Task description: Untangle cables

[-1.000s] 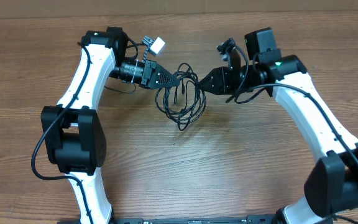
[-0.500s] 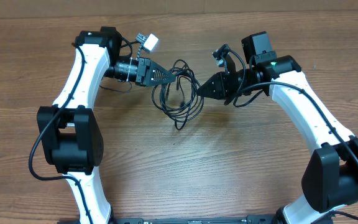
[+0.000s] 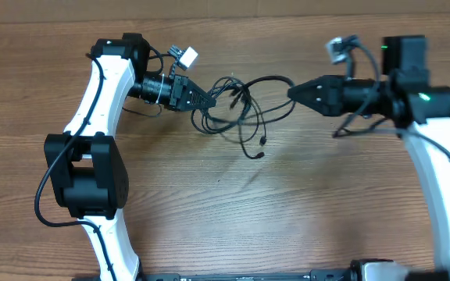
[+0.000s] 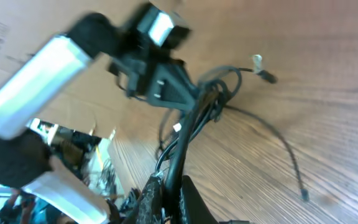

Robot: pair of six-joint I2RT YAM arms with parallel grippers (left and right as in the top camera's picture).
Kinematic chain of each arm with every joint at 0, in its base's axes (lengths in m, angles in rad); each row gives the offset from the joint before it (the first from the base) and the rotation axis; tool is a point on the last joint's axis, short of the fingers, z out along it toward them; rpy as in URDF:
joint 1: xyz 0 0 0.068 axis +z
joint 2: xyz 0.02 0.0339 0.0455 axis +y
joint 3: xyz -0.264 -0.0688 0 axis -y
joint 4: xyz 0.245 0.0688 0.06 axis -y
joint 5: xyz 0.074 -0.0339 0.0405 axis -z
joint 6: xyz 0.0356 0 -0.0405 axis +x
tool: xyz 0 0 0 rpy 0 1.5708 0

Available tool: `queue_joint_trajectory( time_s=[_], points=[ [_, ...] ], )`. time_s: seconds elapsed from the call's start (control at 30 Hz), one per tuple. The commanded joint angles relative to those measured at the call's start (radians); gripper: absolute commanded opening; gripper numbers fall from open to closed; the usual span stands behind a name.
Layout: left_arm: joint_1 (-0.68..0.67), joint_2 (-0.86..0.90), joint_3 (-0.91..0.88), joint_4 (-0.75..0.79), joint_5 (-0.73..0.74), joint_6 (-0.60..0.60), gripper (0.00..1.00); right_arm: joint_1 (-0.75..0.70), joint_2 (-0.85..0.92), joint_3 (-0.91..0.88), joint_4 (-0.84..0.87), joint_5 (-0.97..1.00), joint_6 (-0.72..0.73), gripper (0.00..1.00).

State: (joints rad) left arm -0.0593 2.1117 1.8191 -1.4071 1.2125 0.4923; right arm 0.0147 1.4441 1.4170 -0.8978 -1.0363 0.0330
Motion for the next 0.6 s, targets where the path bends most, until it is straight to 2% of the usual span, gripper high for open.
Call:
queue_joint_trajectory(
  time_s=[0.0,0.13,0.27,0.33,0.47,0.57],
  points=[
    [0.018,0.002,0.003,0.011,-0.101,-0.008,0.04,-0.074,-0.122,0.005,0.021,-0.05,0.075,0.04],
    [0.019,0.001,0.008,0.043,-0.077,-0.051,0.04,-0.105,-0.201,0.005,0.021,0.013,0.168,0.04],
    [0.021,0.001,0.073,0.052,-0.025,-0.051,0.04,-0.106,-0.252,0.005,-0.05,0.248,0.308,0.04],
    [0.021,0.0,0.147,0.044,-0.005,-0.051,0.04,-0.106,-0.264,0.005,-0.131,0.43,0.386,0.04],
    [0.011,-0.001,0.322,-0.014,0.013,-0.051,0.04,-0.105,-0.256,0.005,-0.204,0.493,0.381,0.04],
    [-0.01,-0.001,0.489,-0.086,0.02,-0.064,0.04,-0.085,-0.239,0.005,-0.202,0.492,0.346,0.09]
  ],
)
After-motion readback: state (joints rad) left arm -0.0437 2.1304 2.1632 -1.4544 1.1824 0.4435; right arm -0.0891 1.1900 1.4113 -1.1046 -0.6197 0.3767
